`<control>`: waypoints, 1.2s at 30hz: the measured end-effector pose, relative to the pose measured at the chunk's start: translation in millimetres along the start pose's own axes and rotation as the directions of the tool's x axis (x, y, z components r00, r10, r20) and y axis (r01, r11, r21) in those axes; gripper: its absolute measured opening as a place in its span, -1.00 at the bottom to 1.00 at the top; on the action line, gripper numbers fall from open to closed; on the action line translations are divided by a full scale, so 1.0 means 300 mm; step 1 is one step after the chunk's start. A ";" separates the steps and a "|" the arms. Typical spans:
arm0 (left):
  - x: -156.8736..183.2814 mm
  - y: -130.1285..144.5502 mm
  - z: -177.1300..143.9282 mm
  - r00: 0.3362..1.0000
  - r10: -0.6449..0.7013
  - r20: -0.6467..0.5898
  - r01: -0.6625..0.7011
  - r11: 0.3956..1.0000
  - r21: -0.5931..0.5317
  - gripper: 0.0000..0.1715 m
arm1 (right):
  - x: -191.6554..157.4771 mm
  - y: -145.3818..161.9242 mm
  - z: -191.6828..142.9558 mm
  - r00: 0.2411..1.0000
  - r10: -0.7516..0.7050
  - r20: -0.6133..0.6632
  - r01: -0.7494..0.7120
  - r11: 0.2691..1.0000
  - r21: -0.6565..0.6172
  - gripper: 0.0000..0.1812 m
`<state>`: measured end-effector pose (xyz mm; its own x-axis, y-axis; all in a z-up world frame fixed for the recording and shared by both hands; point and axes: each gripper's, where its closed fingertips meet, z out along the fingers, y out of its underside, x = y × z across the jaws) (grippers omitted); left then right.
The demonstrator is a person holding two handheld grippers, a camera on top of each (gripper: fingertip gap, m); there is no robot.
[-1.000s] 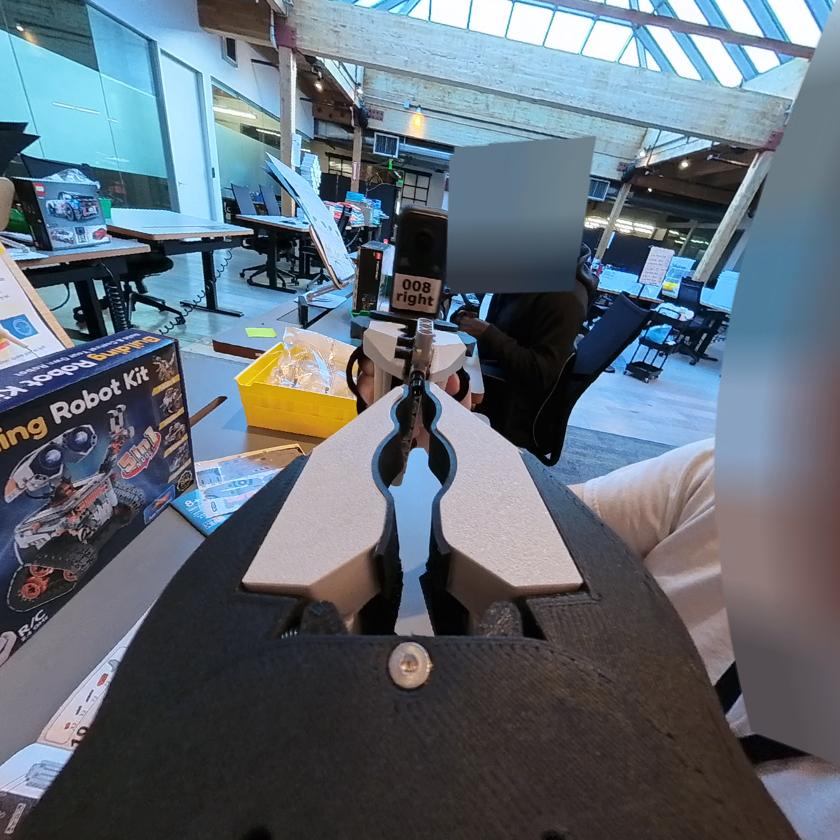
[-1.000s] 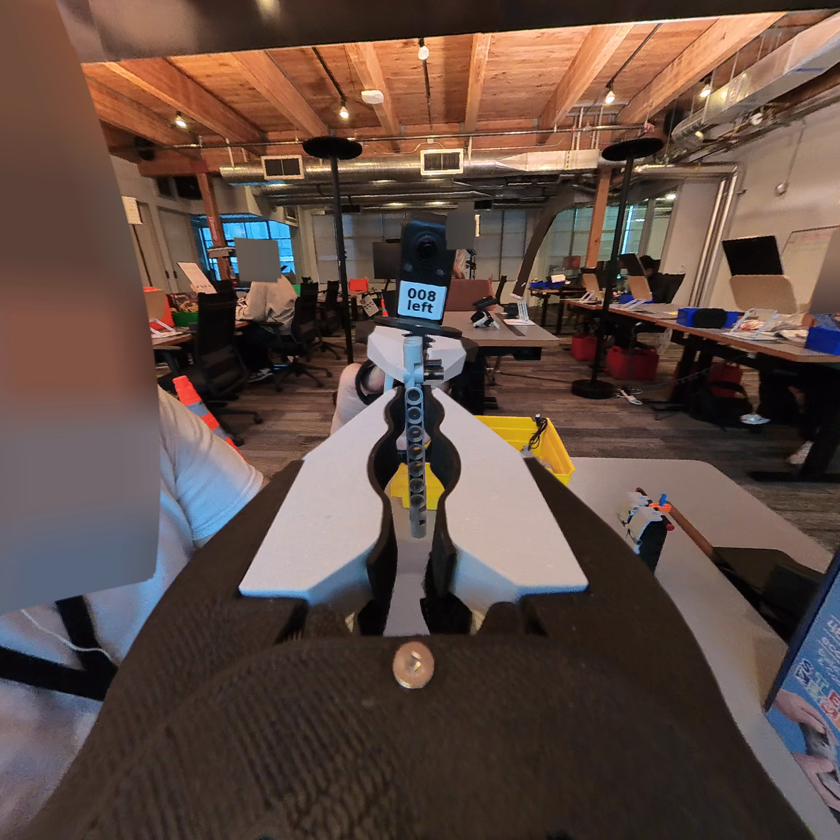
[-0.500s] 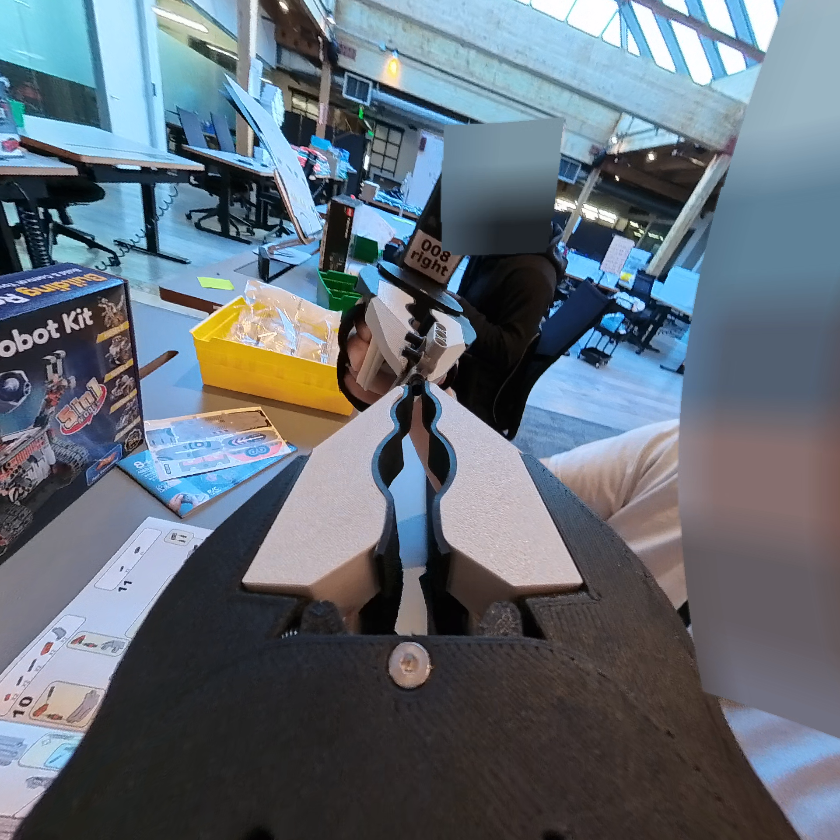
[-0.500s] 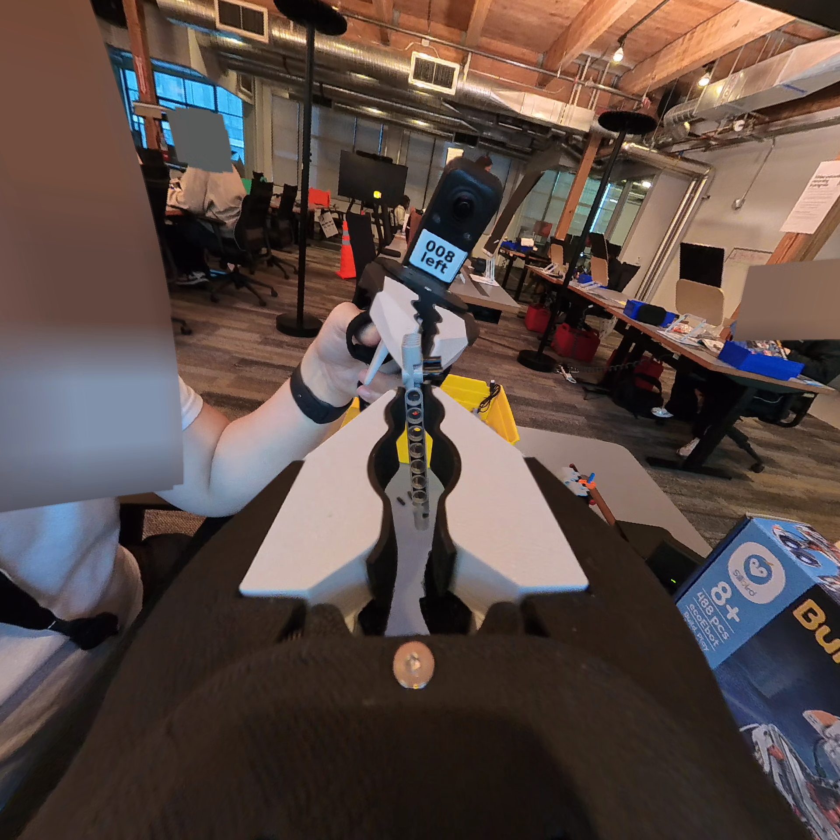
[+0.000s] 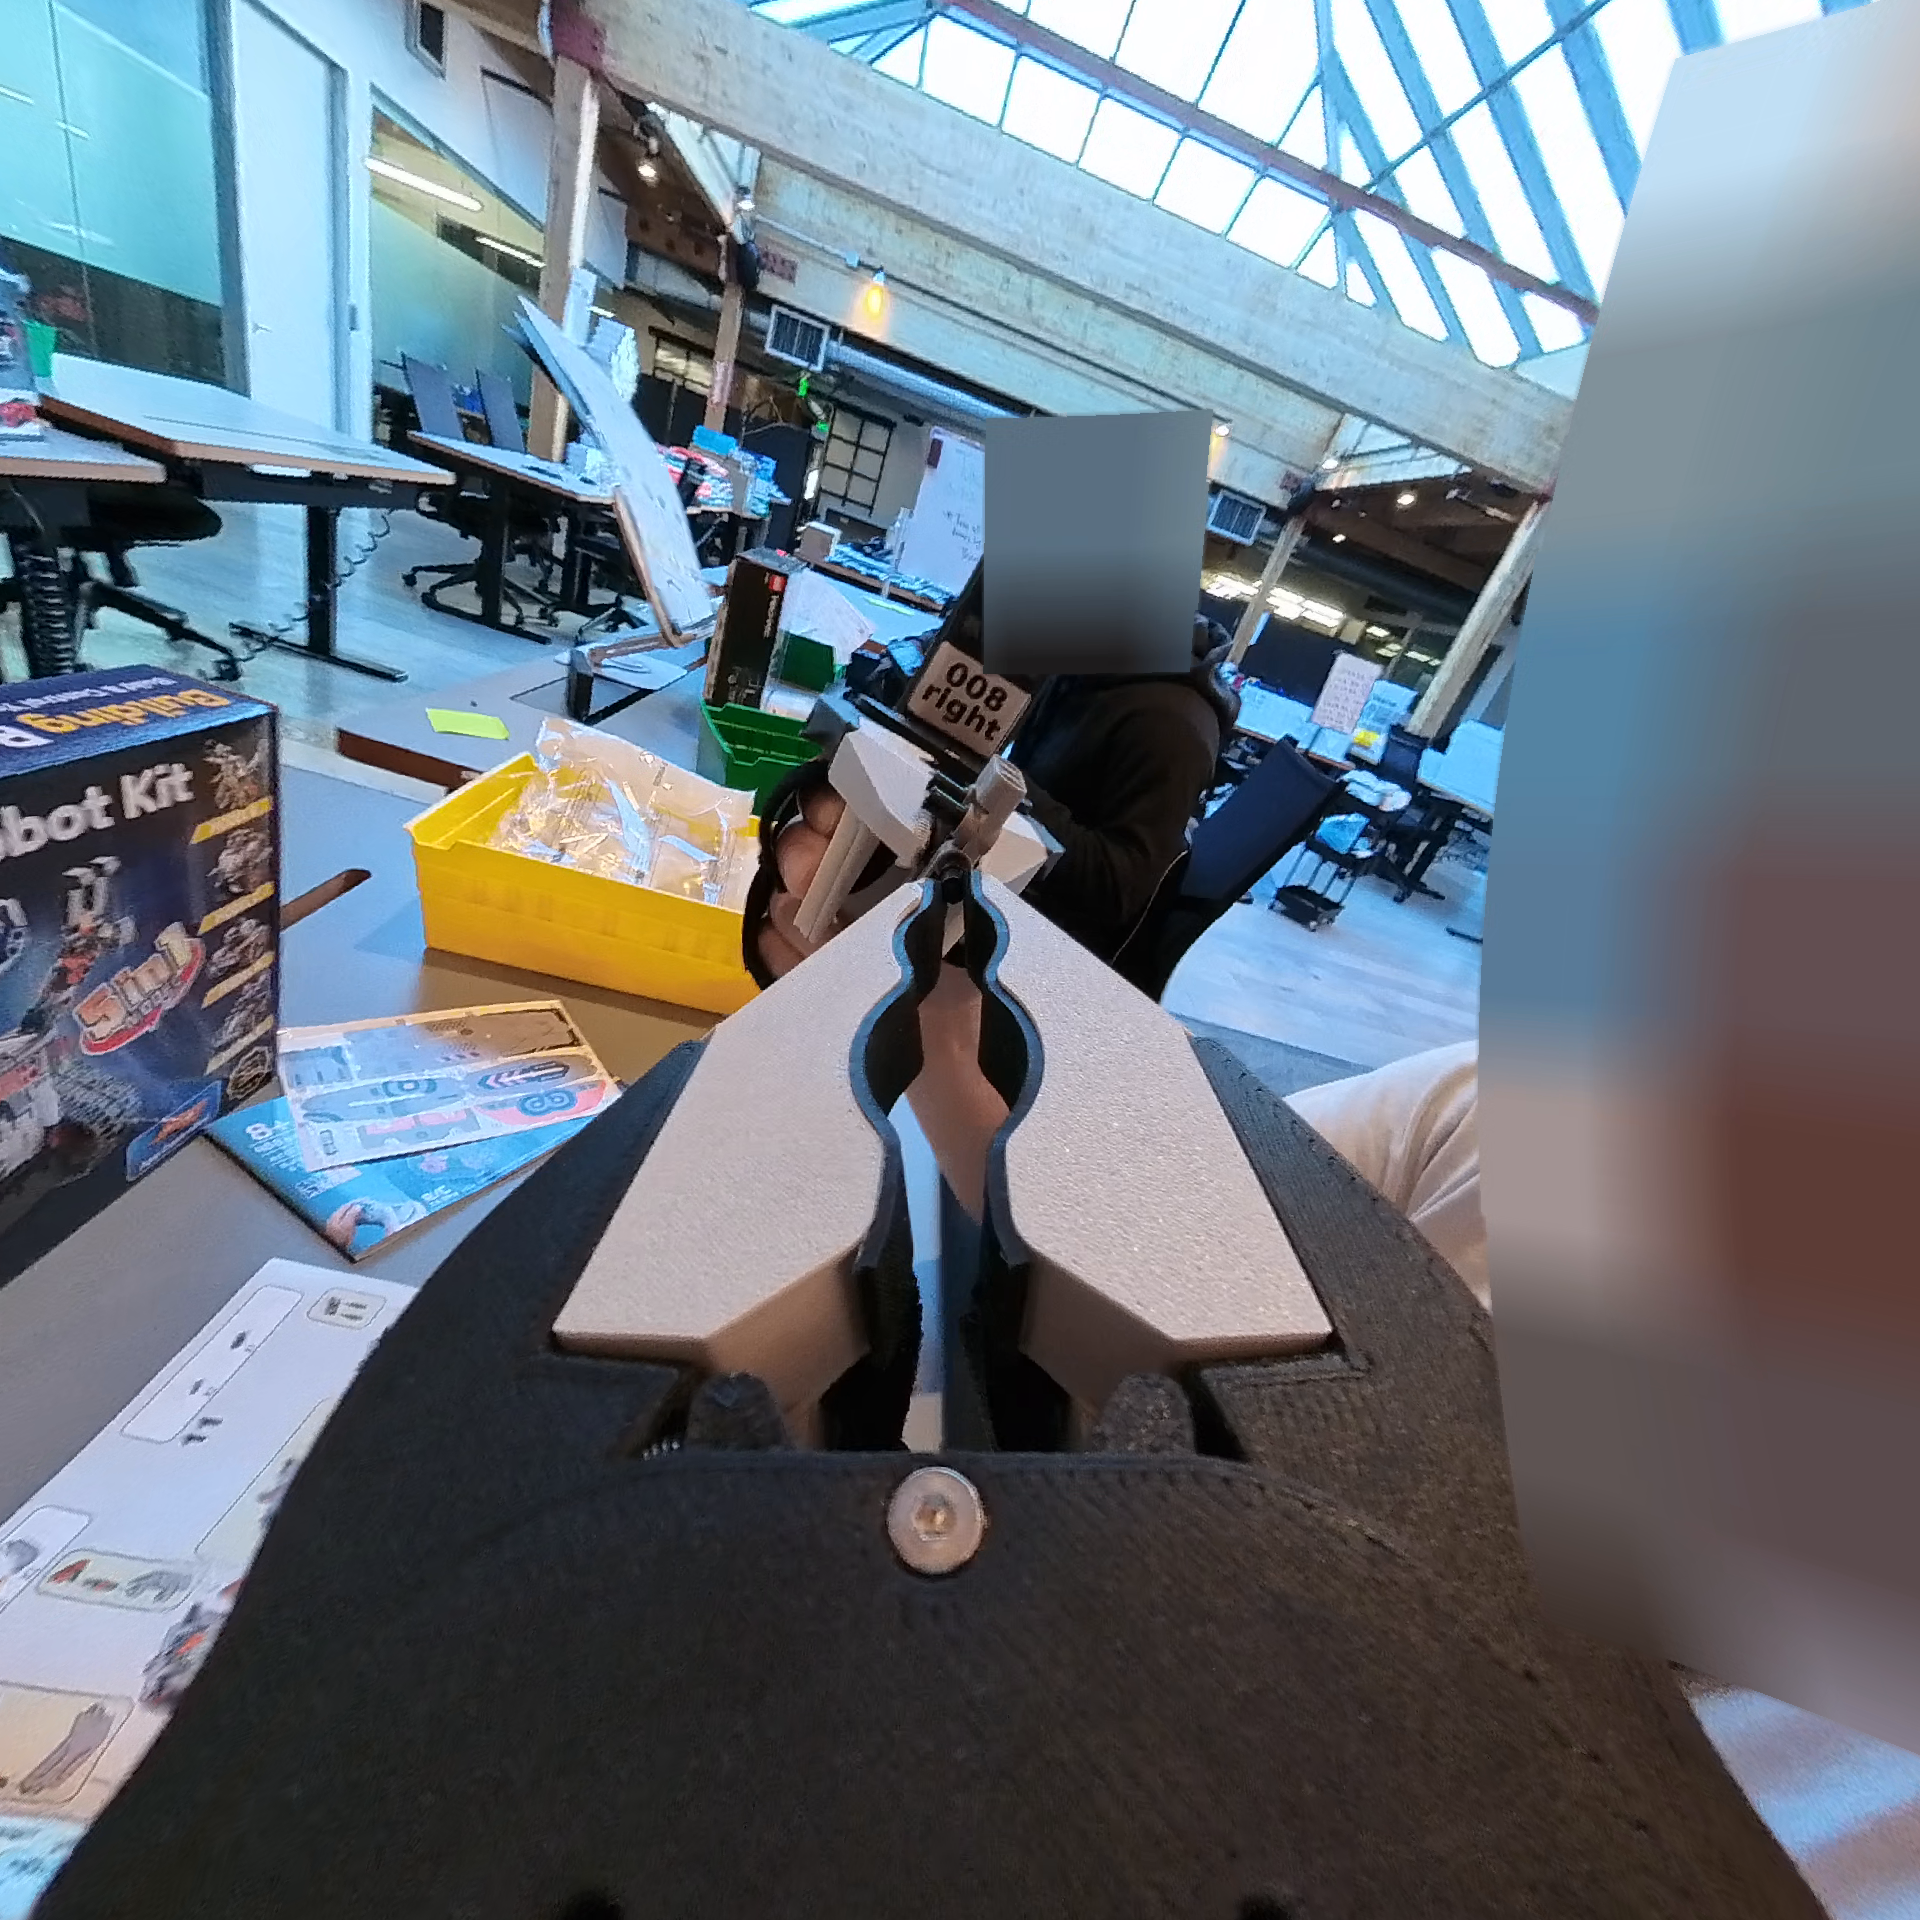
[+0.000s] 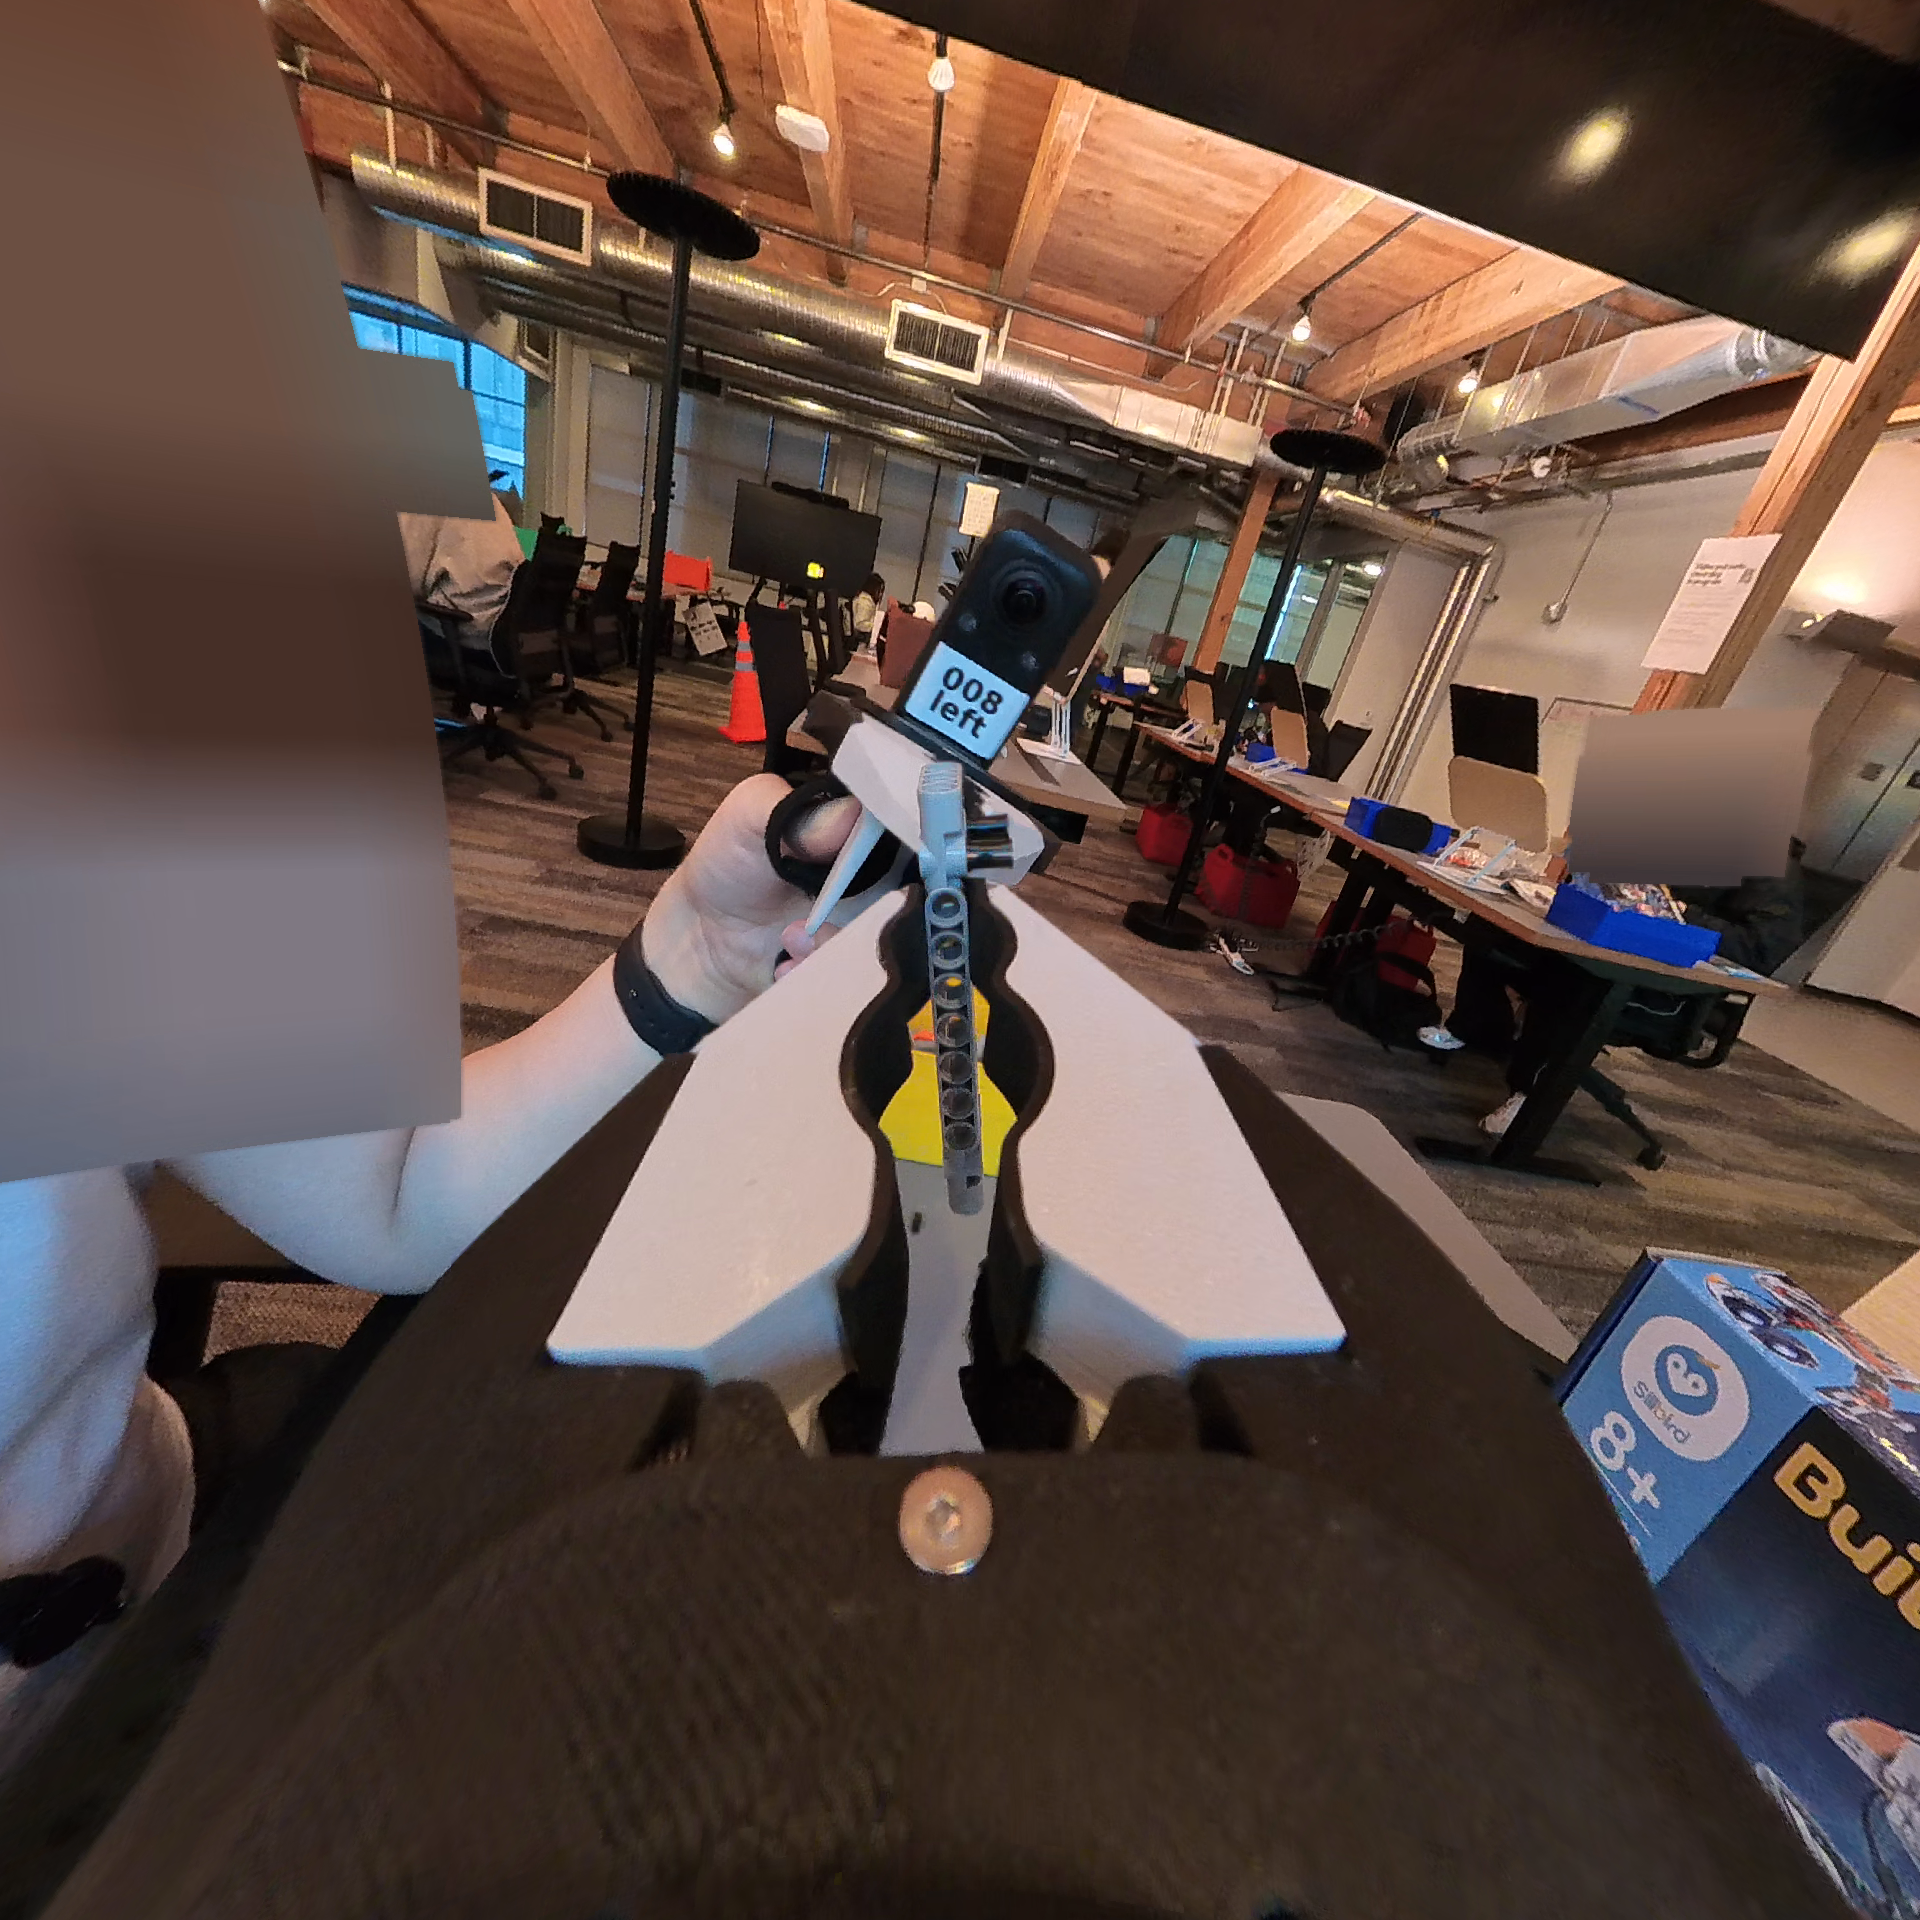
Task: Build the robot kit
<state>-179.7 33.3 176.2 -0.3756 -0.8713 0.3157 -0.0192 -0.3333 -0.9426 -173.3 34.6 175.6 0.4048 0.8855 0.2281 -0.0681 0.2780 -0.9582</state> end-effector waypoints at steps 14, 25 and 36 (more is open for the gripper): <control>0.001 -0.001 -0.001 0.997 -0.056 -0.045 0.057 0.998 0.014 -0.99 | -0.004 0.001 0.002 0.977 -0.199 -0.074 0.196 0.980 -0.035 -0.93; -0.017 0.065 -0.003 1.000 -0.009 0.016 0.010 0.992 -0.126 -0.99 | -0.023 0.067 -0.014 0.976 -0.216 0.008 0.214 0.961 -0.173 -0.93; -0.002 0.072 -0.002 1.000 -0.012 -0.025 0.009 0.991 -0.136 -0.99 | -0.041 0.065 -0.014 0.980 -0.196 0.045 0.201 0.969 -0.146 -0.93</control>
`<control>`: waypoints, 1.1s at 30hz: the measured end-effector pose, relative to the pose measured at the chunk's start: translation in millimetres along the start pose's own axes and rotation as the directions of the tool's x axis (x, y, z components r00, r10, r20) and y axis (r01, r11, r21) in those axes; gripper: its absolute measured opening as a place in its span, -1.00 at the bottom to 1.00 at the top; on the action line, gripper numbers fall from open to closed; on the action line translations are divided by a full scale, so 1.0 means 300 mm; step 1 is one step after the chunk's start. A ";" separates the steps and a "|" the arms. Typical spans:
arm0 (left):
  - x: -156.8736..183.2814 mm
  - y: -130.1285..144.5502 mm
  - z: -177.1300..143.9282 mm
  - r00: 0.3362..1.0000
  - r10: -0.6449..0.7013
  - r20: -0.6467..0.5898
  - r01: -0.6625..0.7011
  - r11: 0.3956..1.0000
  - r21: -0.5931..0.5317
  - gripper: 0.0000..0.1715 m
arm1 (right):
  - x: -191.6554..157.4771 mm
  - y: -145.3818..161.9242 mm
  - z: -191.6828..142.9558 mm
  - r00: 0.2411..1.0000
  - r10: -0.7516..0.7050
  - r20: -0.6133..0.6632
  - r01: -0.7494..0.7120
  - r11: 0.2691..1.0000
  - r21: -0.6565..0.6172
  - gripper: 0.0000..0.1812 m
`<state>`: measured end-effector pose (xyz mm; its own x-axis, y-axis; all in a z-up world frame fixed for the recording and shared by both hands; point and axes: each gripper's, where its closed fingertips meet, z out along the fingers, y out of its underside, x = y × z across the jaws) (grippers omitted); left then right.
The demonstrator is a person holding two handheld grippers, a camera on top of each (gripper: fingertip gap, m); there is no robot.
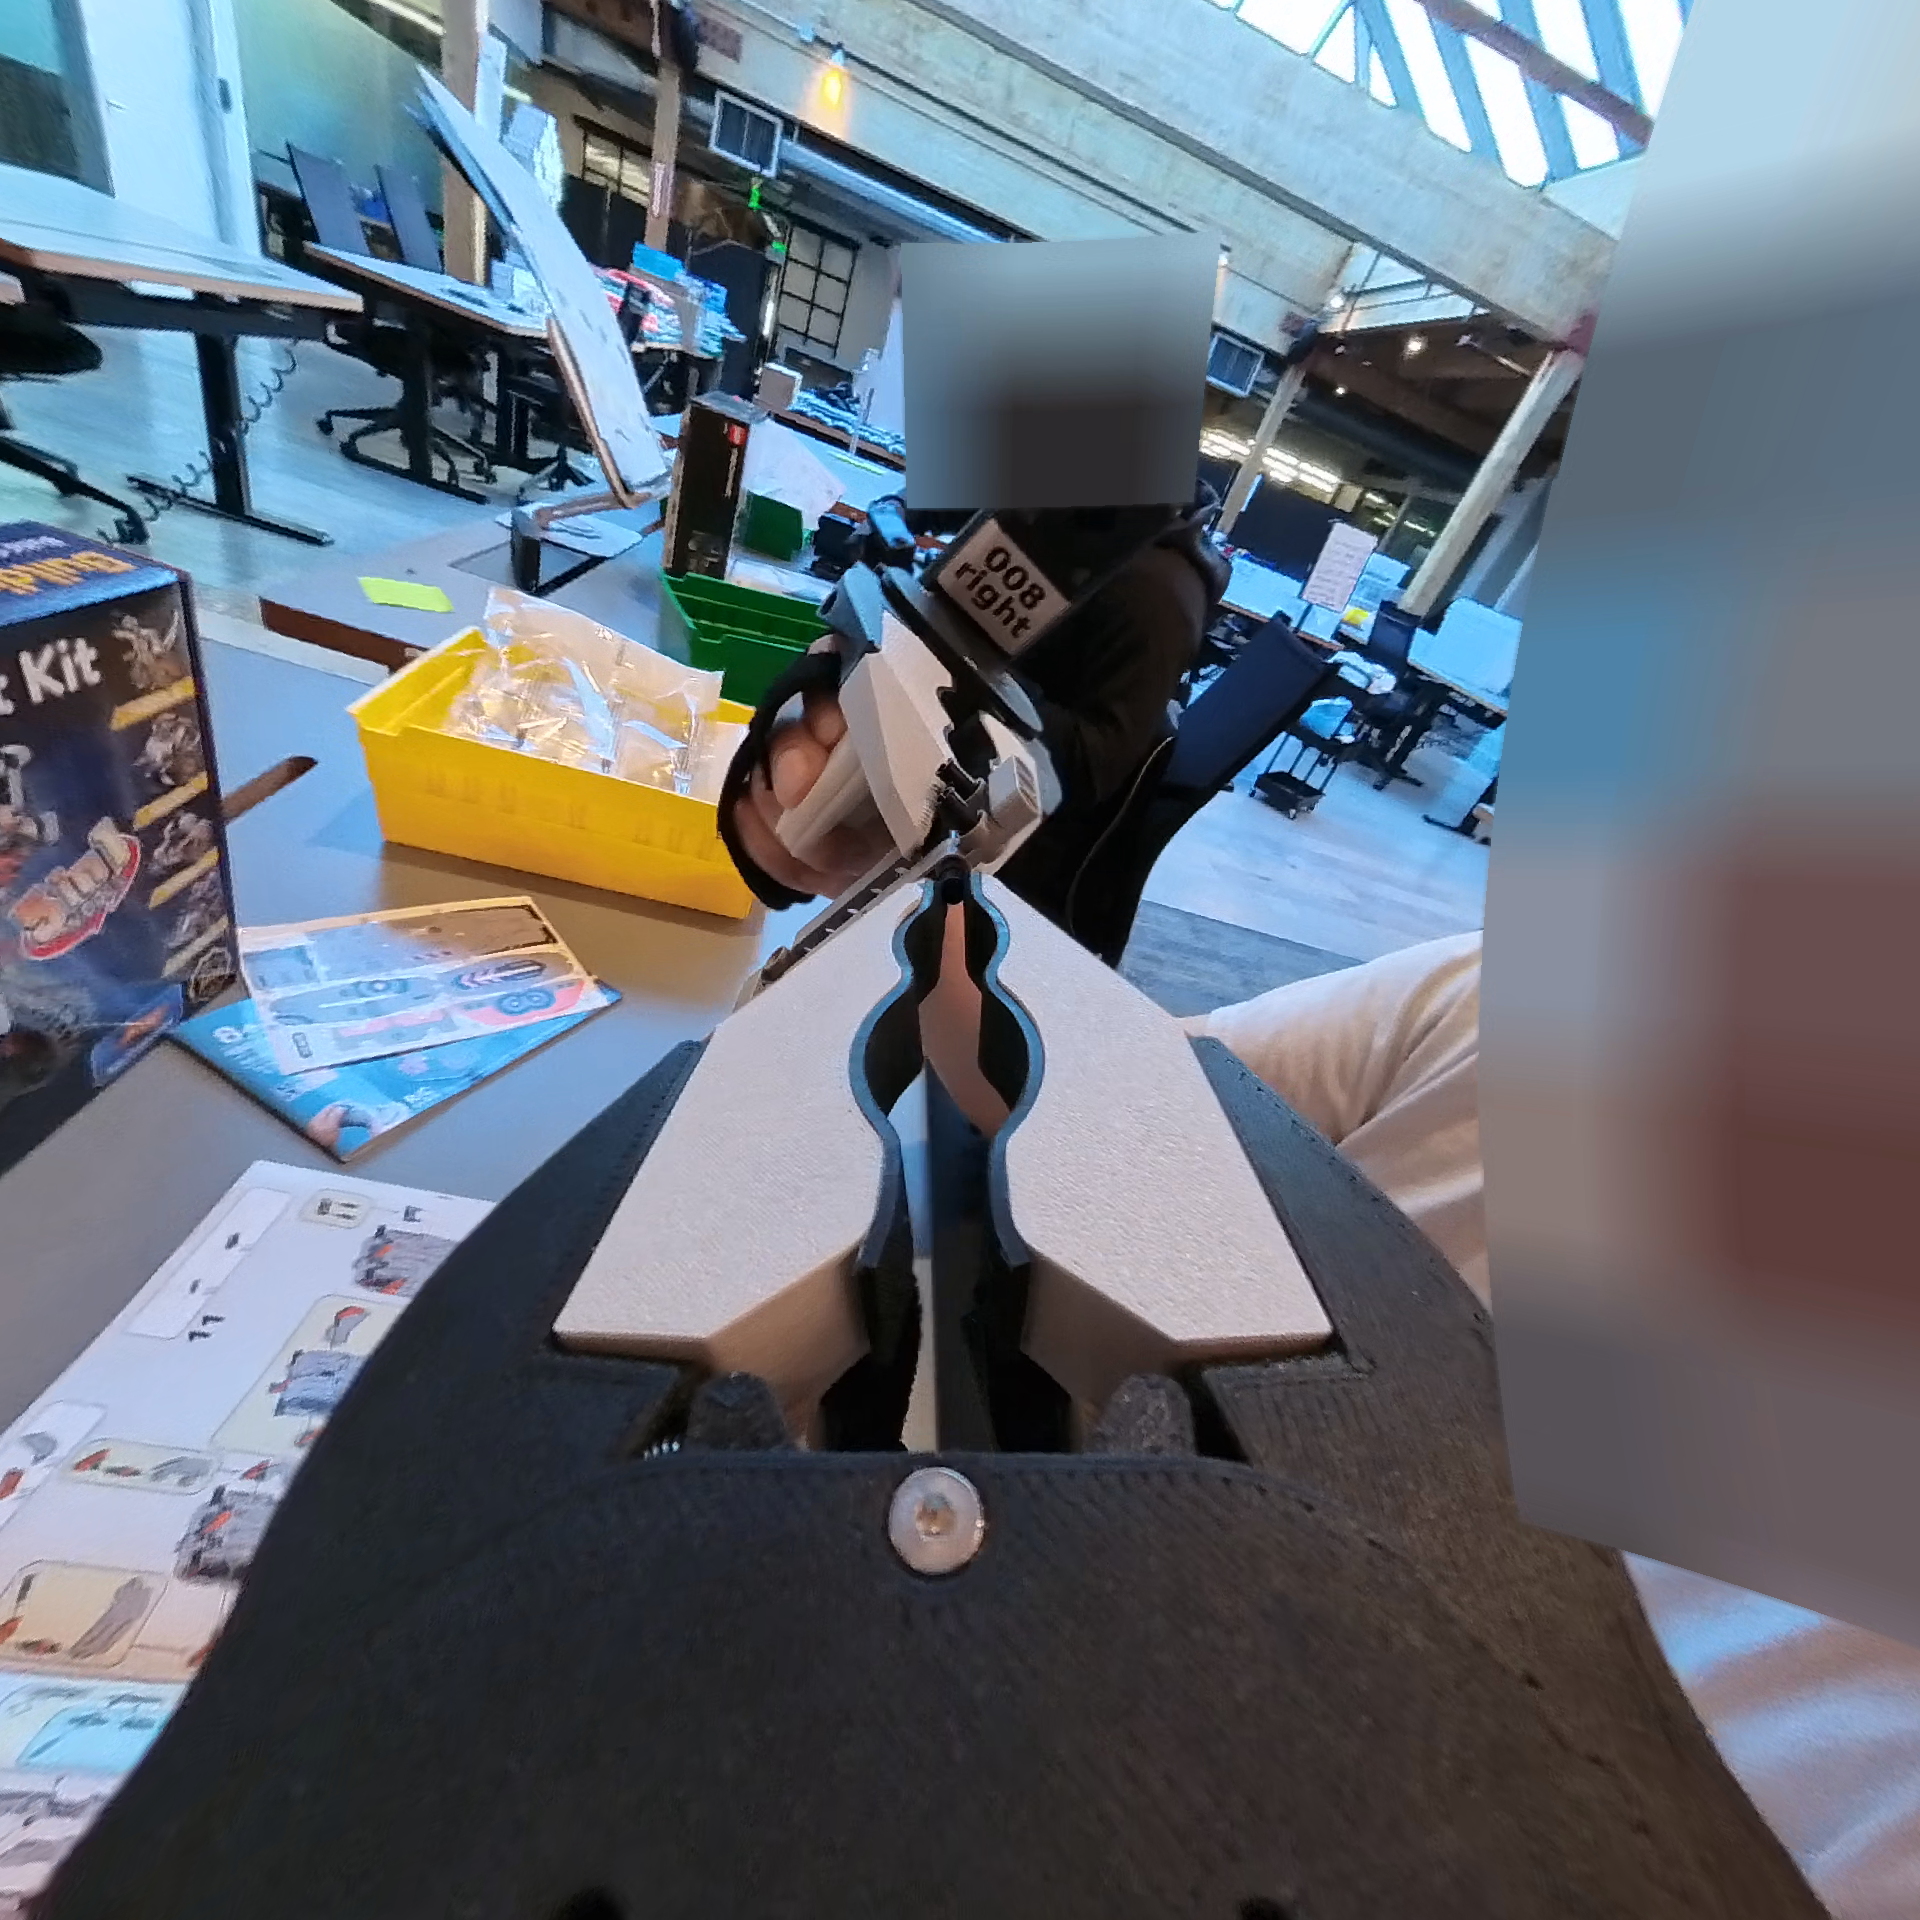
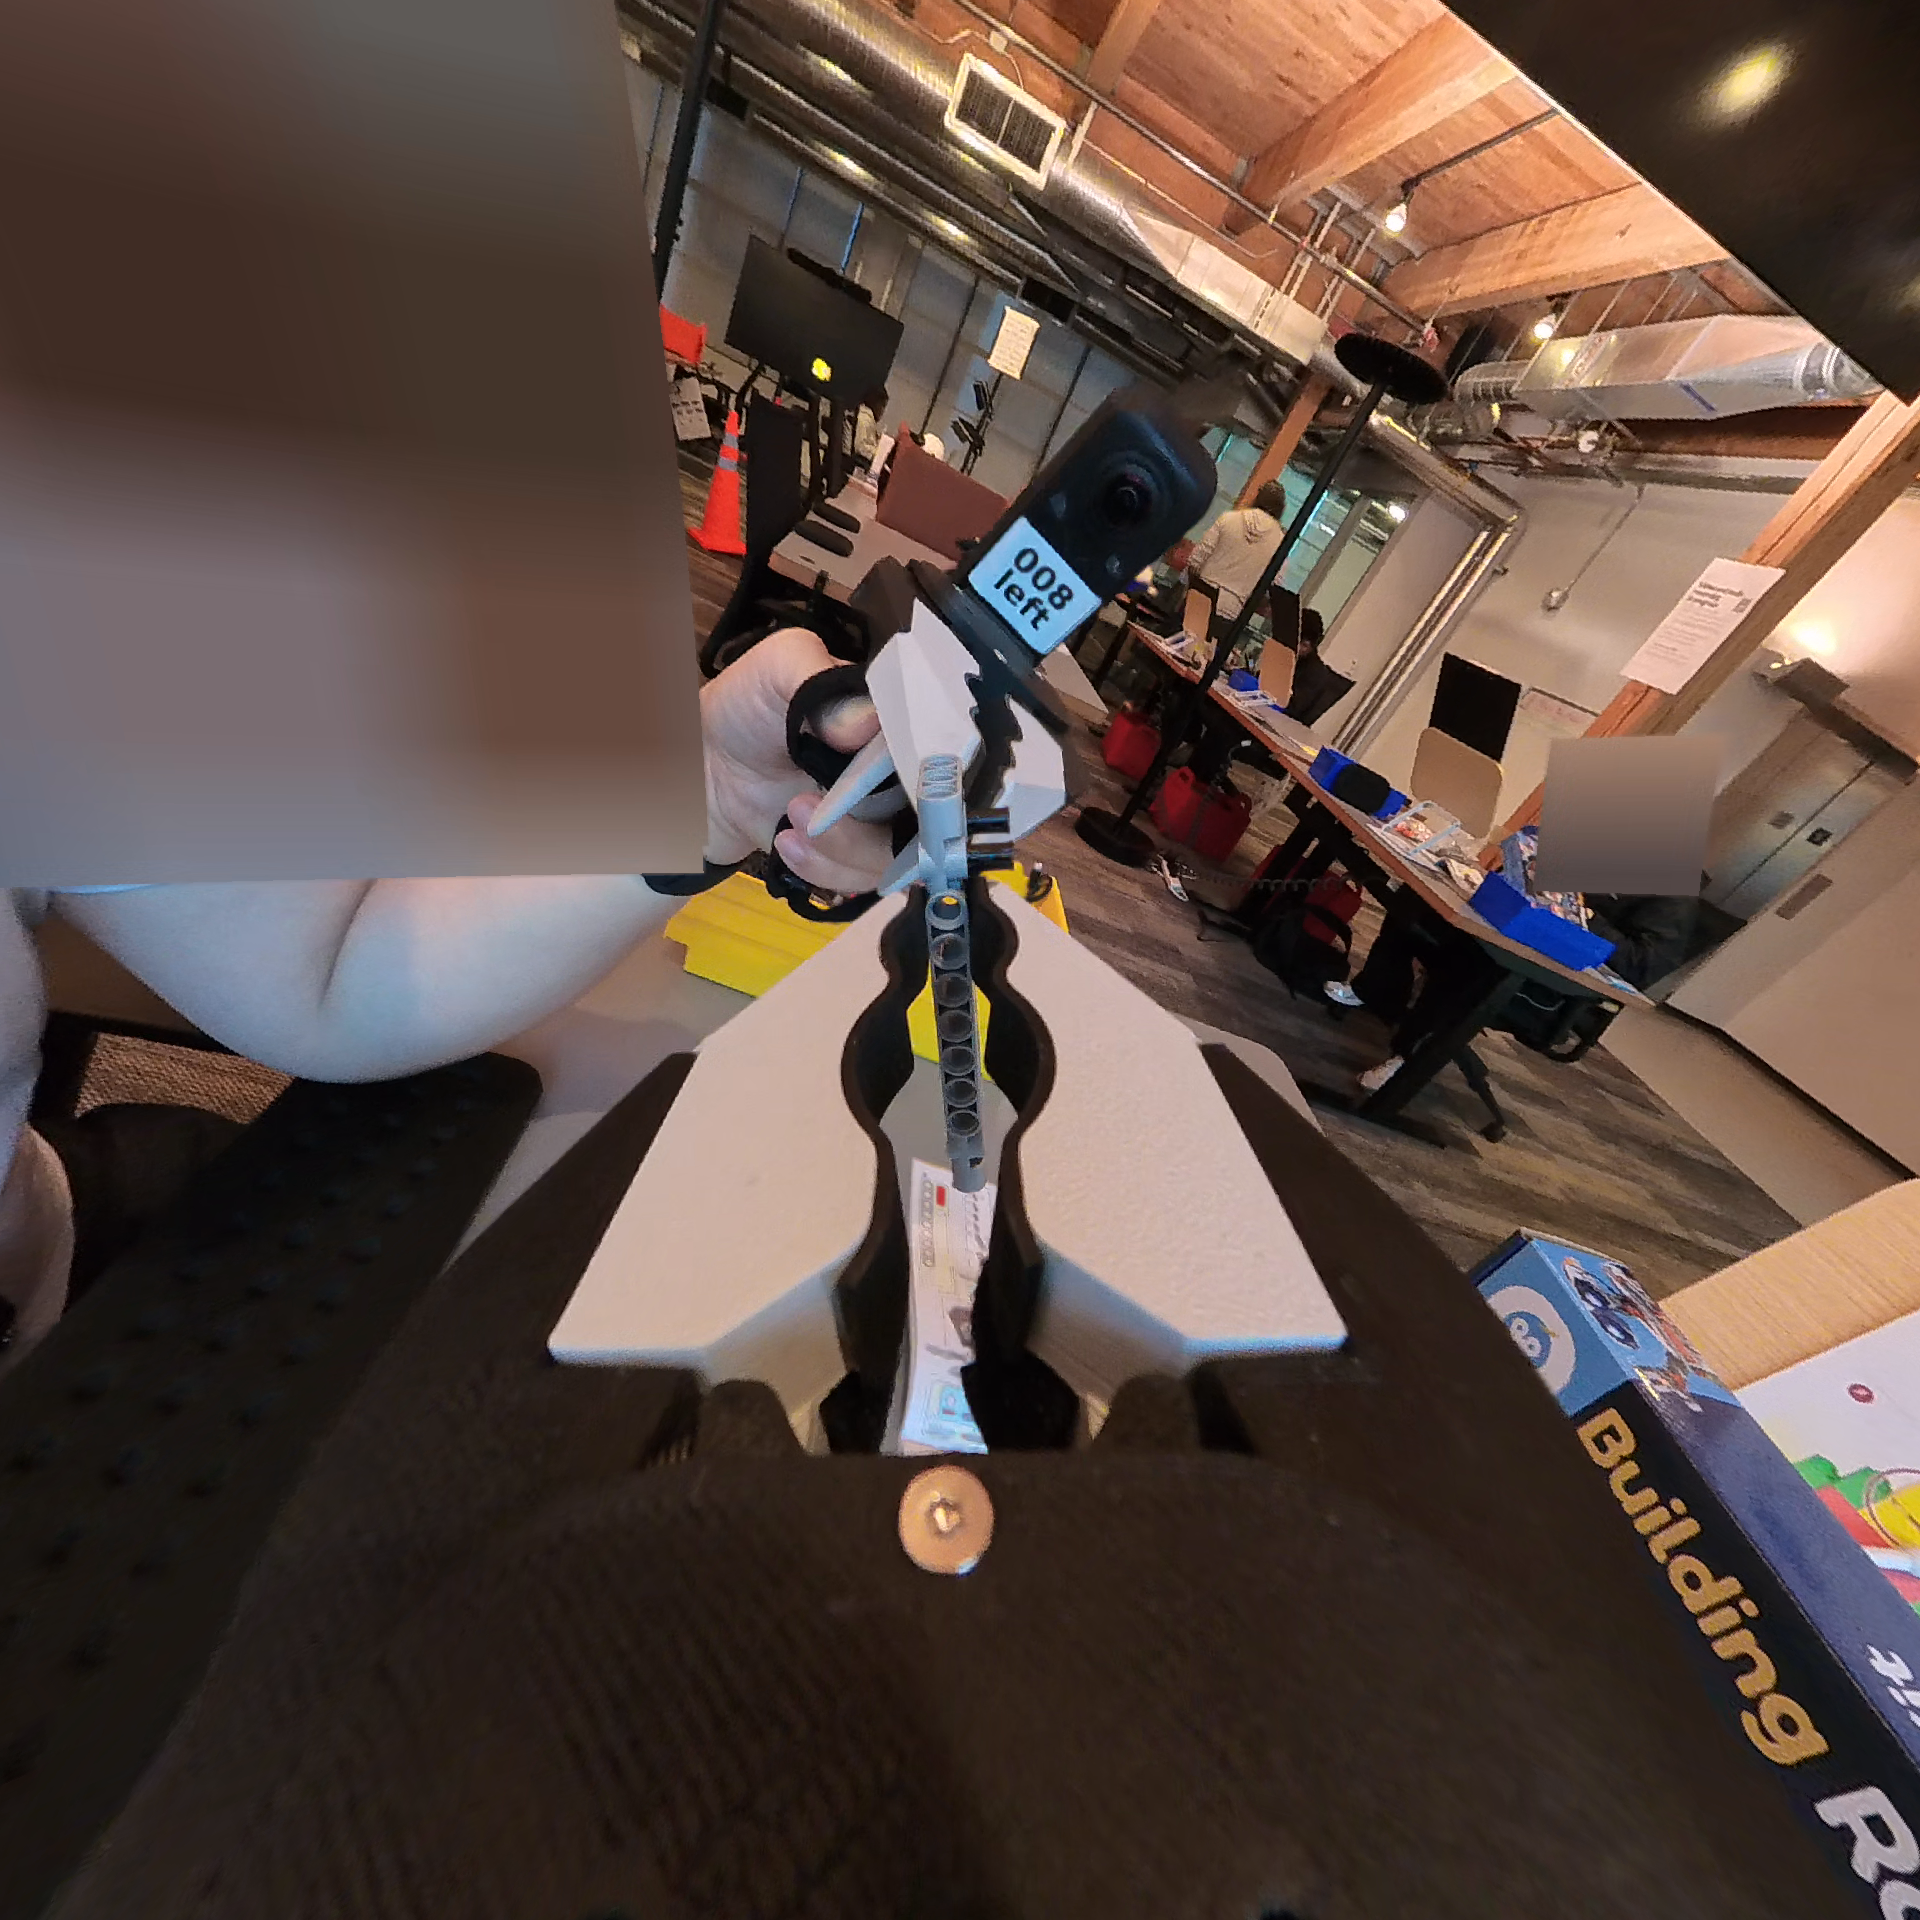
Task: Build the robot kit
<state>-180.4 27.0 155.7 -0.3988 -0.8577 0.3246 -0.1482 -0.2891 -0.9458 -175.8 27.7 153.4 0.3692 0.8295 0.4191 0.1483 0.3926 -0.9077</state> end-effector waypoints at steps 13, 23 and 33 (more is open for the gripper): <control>0.003 -0.044 -0.006 0.999 0.032 0.020 -0.034 0.997 0.076 -0.99 | 0.026 -0.032 0.004 0.997 -0.025 -0.079 0.030 0.997 0.068 -0.93; 0.010 -0.009 0.004 0.999 0.042 0.017 -0.042 0.999 0.007 -0.99 | 0.008 -0.021 -0.003 0.996 -0.061 -0.057 0.063 0.998 0.021 -0.93; 0.020 0.020 0.004 1.000 0.027 -0.011 -0.028 0.999 -0.046 -0.99 | -0.021 -0.009 0.000 0.998 -0.068 0.005 0.068 0.997 0.020 -0.93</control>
